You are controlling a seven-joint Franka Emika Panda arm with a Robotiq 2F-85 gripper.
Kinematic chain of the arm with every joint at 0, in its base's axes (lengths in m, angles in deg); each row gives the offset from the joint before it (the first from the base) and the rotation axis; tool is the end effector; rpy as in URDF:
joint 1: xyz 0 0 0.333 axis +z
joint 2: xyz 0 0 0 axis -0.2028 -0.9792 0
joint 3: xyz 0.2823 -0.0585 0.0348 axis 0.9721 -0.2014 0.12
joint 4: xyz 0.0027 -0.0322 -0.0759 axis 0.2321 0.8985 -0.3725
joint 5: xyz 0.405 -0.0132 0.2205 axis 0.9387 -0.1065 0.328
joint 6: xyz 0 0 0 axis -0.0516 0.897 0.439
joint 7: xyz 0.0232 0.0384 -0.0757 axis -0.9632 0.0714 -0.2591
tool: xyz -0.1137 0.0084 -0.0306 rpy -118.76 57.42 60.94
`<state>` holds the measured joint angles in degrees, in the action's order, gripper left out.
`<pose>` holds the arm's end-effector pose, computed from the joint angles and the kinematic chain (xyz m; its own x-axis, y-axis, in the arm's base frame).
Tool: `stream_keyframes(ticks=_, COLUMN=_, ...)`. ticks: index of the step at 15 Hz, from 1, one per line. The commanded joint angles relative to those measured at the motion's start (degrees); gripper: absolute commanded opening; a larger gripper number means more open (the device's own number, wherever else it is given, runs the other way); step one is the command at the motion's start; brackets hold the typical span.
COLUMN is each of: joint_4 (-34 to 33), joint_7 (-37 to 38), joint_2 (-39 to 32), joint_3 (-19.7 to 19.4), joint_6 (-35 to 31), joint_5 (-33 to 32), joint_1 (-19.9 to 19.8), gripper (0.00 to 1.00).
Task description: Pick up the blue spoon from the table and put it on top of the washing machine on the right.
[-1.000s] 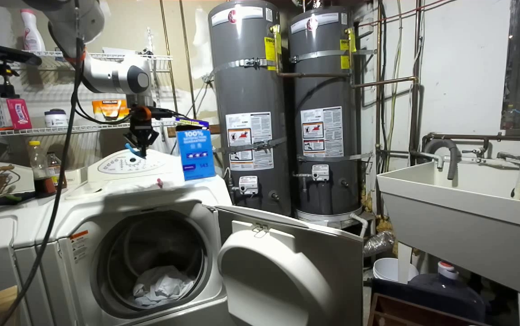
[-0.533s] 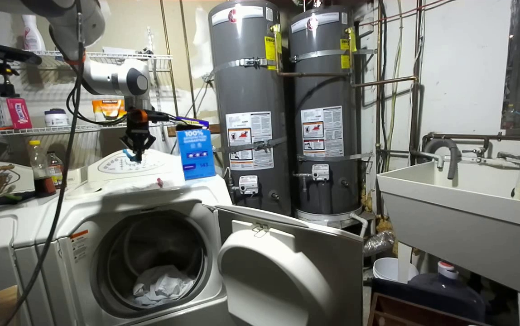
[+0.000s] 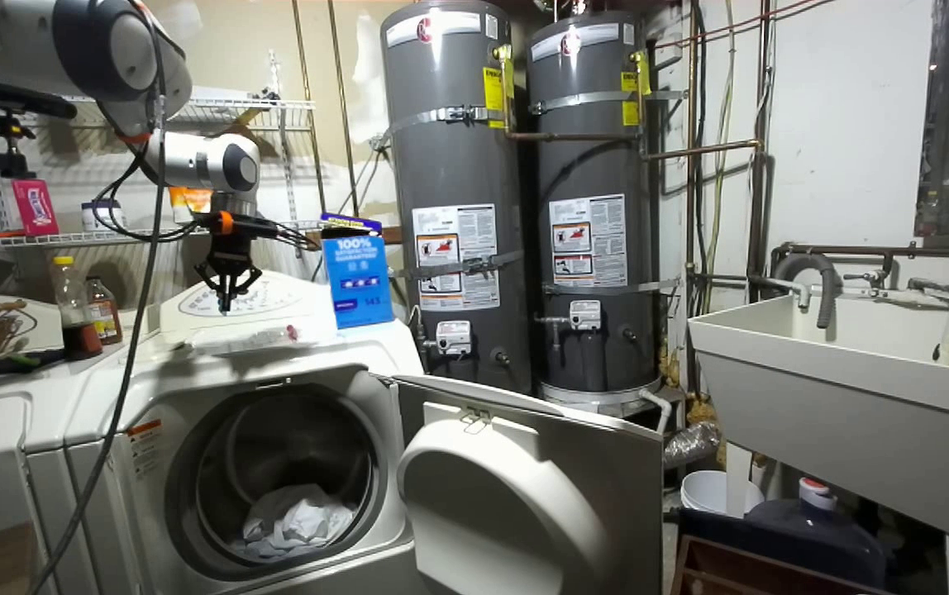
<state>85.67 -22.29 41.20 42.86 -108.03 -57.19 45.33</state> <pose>0.4979 0.5868 0.2751 0.2181 0.9729 -0.0769 0.9554 -0.2290 -0.1866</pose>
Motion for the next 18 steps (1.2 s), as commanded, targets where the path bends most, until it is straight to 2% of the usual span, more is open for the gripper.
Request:
stream_keyframes(ticks=1, joint_4=-11.4, joint_7=9.5, joint_2=-7.2, joint_3=-3.5, joint_6=2.2, joint_5=-1.9, joint_1=4.6, gripper=0.01)
stream_keyframes(ticks=4, joint_4=-15.7, joint_7=12.7, joint_2=-10.8, joint_3=-6.2, joint_6=1.7, joint_5=-2.7, joint_1=6.4, gripper=0.01)
stream_keyframes(ticks=9, joint_4=-22.4, joint_7=11.7, joint_2=-16.2, joint_3=-9.1, joint_6=0.5, joint_5=-4.8, joint_1=8.2, gripper=0.01)
stream_keyframes(ticks=18, joint_4=-32.7, joint_7=10.6, joint_2=-23.6, joint_3=-10.9, joint_6=-0.3, joint_5=-4.1, joint_1=10.6, gripper=0.01)
